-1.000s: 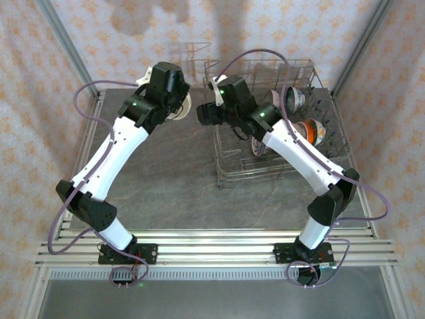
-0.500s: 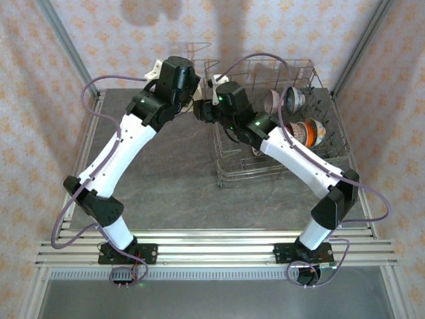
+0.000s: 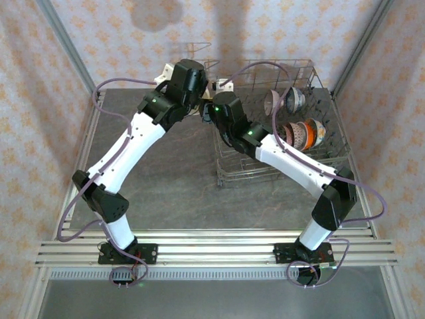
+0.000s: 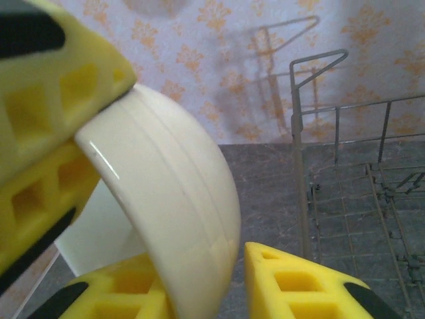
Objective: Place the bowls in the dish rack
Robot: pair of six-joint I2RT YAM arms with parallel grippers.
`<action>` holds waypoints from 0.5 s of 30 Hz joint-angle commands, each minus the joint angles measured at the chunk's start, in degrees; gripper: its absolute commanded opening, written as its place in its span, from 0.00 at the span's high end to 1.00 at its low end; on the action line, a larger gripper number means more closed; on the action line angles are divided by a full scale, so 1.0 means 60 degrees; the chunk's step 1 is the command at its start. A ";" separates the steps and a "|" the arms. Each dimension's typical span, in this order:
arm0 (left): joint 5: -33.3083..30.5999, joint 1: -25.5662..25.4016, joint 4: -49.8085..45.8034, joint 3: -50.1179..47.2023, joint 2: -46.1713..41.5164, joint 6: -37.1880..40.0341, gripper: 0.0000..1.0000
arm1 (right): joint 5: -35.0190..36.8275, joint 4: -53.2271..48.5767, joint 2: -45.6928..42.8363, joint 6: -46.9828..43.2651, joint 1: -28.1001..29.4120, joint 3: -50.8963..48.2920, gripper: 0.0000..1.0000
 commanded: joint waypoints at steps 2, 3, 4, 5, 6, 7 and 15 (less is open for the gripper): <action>-0.0353 -0.0141 0.0402 0.0754 0.0131 -0.0188 1.00 | 0.0975 0.0951 -0.0209 -0.0032 -0.0042 -0.0143 0.74; -0.0329 -0.0160 0.0368 0.0841 0.0195 -0.0193 1.00 | 0.1080 0.1075 -0.0208 -0.0050 -0.0042 -0.0190 0.77; -0.0311 -0.0170 0.0371 0.0876 0.0237 -0.0196 1.00 | 0.1201 0.1133 -0.0182 -0.0076 -0.0042 -0.0212 0.79; -0.0307 -0.0178 0.0381 0.0903 0.0265 -0.0213 1.00 | 0.1281 0.1160 -0.0172 -0.0113 -0.0042 -0.0212 0.80; -0.0296 -0.0185 0.0386 0.0918 0.0291 -0.0213 1.00 | 0.1371 0.1171 -0.0167 -0.0161 -0.0042 -0.0225 0.81; -0.0293 -0.0192 0.0376 0.0939 0.0306 -0.0210 1.00 | 0.1452 0.1229 -0.0204 -0.0213 -0.0042 -0.0277 0.83; 0.0085 -0.0196 0.0671 0.1186 0.0564 0.0025 1.00 | 0.2103 0.1824 -0.0367 -0.0638 -0.0042 -0.0574 1.00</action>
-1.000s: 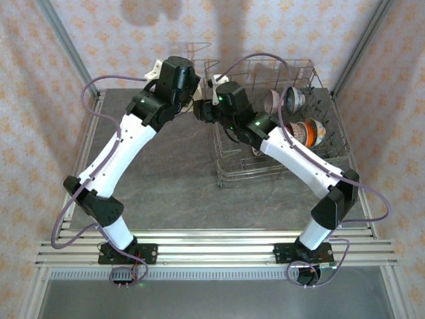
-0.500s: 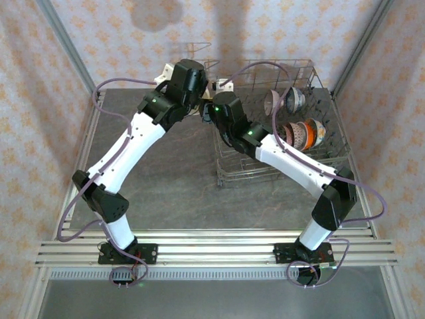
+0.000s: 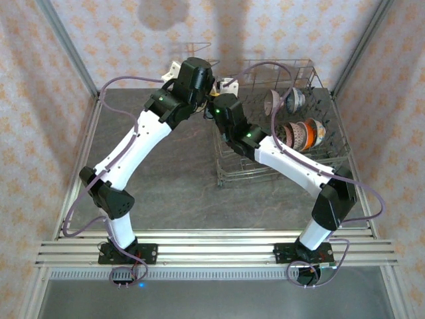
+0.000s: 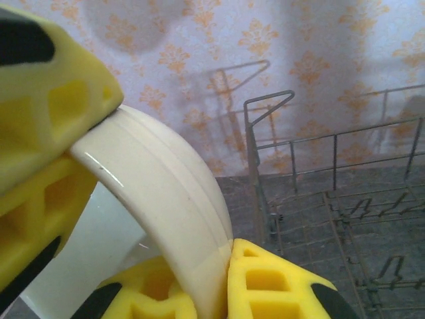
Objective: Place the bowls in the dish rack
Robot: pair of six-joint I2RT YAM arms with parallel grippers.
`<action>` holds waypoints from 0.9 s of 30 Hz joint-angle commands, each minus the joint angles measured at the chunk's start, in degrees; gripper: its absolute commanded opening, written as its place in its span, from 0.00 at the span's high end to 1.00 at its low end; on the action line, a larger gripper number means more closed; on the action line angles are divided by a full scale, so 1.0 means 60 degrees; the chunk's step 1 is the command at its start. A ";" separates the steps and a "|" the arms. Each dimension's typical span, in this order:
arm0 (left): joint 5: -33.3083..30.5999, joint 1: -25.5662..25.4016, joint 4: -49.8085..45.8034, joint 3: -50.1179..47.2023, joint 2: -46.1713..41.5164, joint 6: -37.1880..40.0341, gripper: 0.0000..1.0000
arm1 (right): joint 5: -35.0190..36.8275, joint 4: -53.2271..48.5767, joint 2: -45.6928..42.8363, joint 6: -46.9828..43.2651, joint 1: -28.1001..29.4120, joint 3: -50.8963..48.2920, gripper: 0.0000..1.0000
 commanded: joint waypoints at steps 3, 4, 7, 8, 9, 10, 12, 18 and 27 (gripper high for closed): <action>0.0162 0.0008 0.0729 0.0586 0.0045 0.0523 0.95 | 0.0904 0.0818 -0.0483 -0.0282 -0.0039 -0.0145 1.00; 0.0189 0.0009 0.0726 0.0638 0.0070 0.0630 0.93 | 0.1030 0.0774 -0.0493 -0.0280 -0.0040 -0.0133 1.00; 0.0176 0.0008 0.0807 0.0665 0.0086 0.0827 0.77 | 0.1214 0.0434 -0.0516 -0.0115 -0.0121 0.0021 1.00; 0.0148 -0.0003 0.0856 0.0672 0.0069 0.0920 0.71 | 0.1201 0.0256 -0.0544 -0.0011 -0.0184 0.0090 1.00; 0.0124 0.0007 0.0909 0.0658 0.0049 0.1007 0.68 | 0.1229 0.0118 -0.0557 0.0108 -0.0247 0.0135 1.00; 0.0099 0.0007 0.0971 0.0671 0.0035 0.1097 0.66 | 0.1230 0.0041 -0.0559 0.0201 -0.0308 0.0145 1.00; 0.0060 0.0007 0.1115 0.0656 0.0011 0.1254 0.59 | 0.1186 -0.0109 -0.0592 0.0321 -0.0451 0.0187 1.00; -0.0065 0.0145 0.1383 0.0819 -0.0119 0.2212 0.42 | 0.1532 -0.1297 -0.0376 0.0620 -0.0961 0.0790 1.00; 0.0655 0.1132 0.1535 0.0010 -0.0817 0.3657 0.37 | 0.2631 -0.3701 0.0473 0.1056 -0.1832 0.2287 1.00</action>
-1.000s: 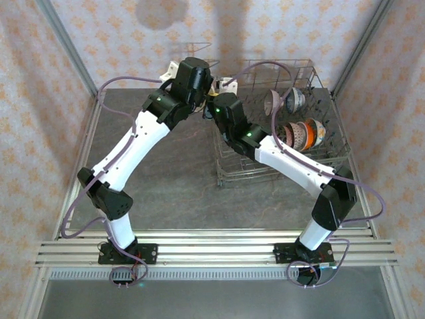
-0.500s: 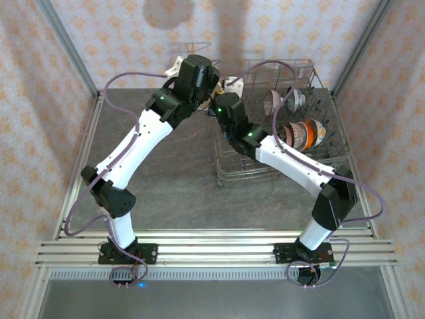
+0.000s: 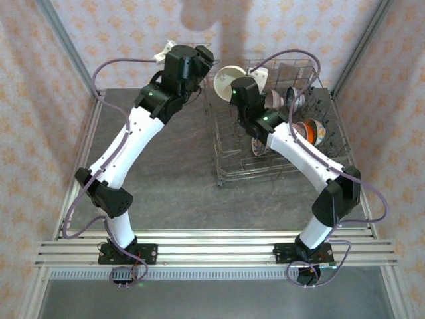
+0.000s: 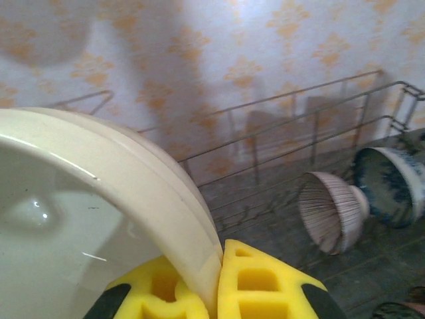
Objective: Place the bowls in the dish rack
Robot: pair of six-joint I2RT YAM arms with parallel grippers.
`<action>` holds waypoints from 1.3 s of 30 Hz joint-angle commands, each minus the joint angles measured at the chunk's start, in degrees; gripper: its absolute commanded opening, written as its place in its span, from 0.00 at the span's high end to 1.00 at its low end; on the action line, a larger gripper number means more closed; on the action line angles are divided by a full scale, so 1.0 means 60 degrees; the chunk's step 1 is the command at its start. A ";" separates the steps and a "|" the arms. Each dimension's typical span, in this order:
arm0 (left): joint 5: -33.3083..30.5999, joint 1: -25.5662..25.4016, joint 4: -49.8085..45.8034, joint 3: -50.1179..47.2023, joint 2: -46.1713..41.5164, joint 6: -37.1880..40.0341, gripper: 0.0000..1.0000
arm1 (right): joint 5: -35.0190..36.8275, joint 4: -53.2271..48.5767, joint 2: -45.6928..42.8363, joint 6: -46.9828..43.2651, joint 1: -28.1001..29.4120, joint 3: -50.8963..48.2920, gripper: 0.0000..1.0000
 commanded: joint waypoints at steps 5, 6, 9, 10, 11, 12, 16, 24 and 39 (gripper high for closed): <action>0.0898 0.1544 0.0502 -0.1605 -0.1450 0.1424 0.37 | 0.1978 -0.2389 0.1239 0.0624 -0.0426 0.2214 1.00; 0.1058 0.1741 0.0488 -0.1827 -0.1530 0.1694 0.37 | 0.2254 -0.2731 0.1540 0.0707 -0.0450 0.2589 1.00; 0.1652 0.2204 0.0335 -0.2418 -0.1570 0.2160 0.38 | 0.2942 -0.4073 0.2512 0.0838 -0.0509 0.3916 1.00; 0.1936 0.2322 0.0427 -0.2665 -0.1556 0.2256 0.39 | 0.3173 -0.4502 0.2819 0.0920 -0.0524 0.4337 1.00; 0.2257 0.2440 0.0510 -0.2939 -0.1513 0.2316 0.40 | 0.3413 -0.4951 0.3159 0.1014 -0.0544 0.4861 1.00; 0.2580 0.2554 0.0680 -0.3231 -0.1481 0.2414 0.40 | 0.3601 -0.5333 0.3505 0.1070 -0.0572 0.5294 1.00; 0.3576 0.2787 0.1096 -0.4153 -0.1183 0.2943 0.41 | 0.4169 -0.6082 0.4195 0.1270 -0.0619 0.6175 1.00; 0.5542 0.2839 0.0909 -0.4853 0.0015 0.3643 0.45 | 0.4800 -0.5897 0.4596 0.1661 -0.0827 0.6190 1.00; 0.6840 0.2349 -0.0072 -0.4727 0.1836 0.4893 0.50 | 0.6638 -0.6379 0.6877 0.0635 -0.1092 0.8506 1.00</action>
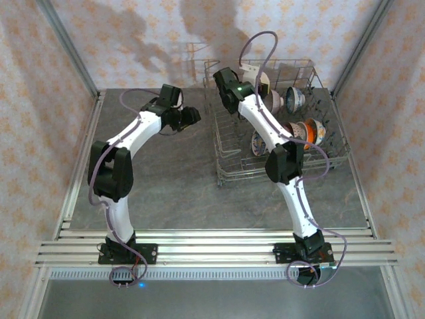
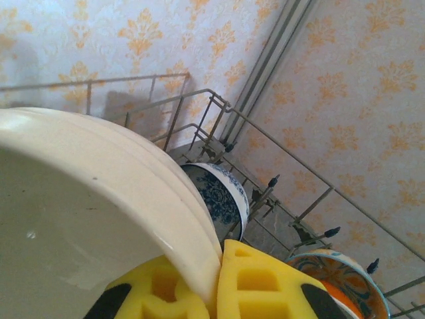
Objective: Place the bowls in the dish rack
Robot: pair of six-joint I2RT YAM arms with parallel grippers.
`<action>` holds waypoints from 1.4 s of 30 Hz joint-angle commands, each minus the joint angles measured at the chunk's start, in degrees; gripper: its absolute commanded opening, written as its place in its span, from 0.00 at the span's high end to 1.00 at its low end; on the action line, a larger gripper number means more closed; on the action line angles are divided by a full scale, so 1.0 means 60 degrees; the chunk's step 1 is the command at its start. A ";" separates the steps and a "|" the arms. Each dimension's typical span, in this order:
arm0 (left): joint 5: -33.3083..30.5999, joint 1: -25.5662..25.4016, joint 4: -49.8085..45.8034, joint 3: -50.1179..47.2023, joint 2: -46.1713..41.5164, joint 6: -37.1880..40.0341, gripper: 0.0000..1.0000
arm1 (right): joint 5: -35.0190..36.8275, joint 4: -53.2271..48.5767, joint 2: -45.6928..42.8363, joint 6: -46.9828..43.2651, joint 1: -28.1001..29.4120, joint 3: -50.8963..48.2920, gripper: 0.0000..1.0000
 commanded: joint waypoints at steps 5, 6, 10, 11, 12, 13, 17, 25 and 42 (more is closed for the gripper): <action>0.0534 -0.0534 -0.1451 0.0812 0.0626 0.1400 0.50 | 0.1757 0.0068 0.0185 -0.0373 -0.0162 0.0505 1.00; 0.0549 -0.0598 -0.1586 0.0886 0.0679 0.1478 0.50 | 0.1809 0.0112 0.0246 -0.0458 -0.0169 0.0505 1.00; 0.0648 -0.0822 -0.1707 0.0931 0.0705 0.1700 0.51 | 0.1931 0.0289 0.0493 -0.0709 -0.0250 0.0516 1.00; 0.0702 -0.0855 -0.1683 0.0902 0.0698 0.1693 0.51 | 0.2048 0.0388 0.0560 -0.0841 -0.0248 0.0529 1.00; 0.0784 -0.0884 -0.1643 0.0865 0.0685 0.1654 0.51 | 0.2108 0.0481 0.0612 -0.0961 -0.0250 0.0545 1.00; 0.0879 -0.0924 -0.1570 0.0818 0.0690 0.1610 0.51 | 0.2202 0.0572 0.0691 -0.1089 -0.0250 0.0542 1.00; 0.1204 -0.1142 -0.1250 0.0607 0.0653 0.1433 0.52 | 0.2685 0.1051 0.1033 -0.1711 -0.0250 0.0622 1.00; 0.0844 -0.1196 -0.1376 0.0463 0.0229 0.1563 0.52 | 0.3098 0.1424 0.1709 -0.2260 -0.0262 0.0863 1.00; 0.0118 -0.1194 -0.0636 -0.0784 -0.1057 0.0809 0.55 | 0.2357 0.1082 0.2099 -0.2371 -0.0194 0.1069 0.98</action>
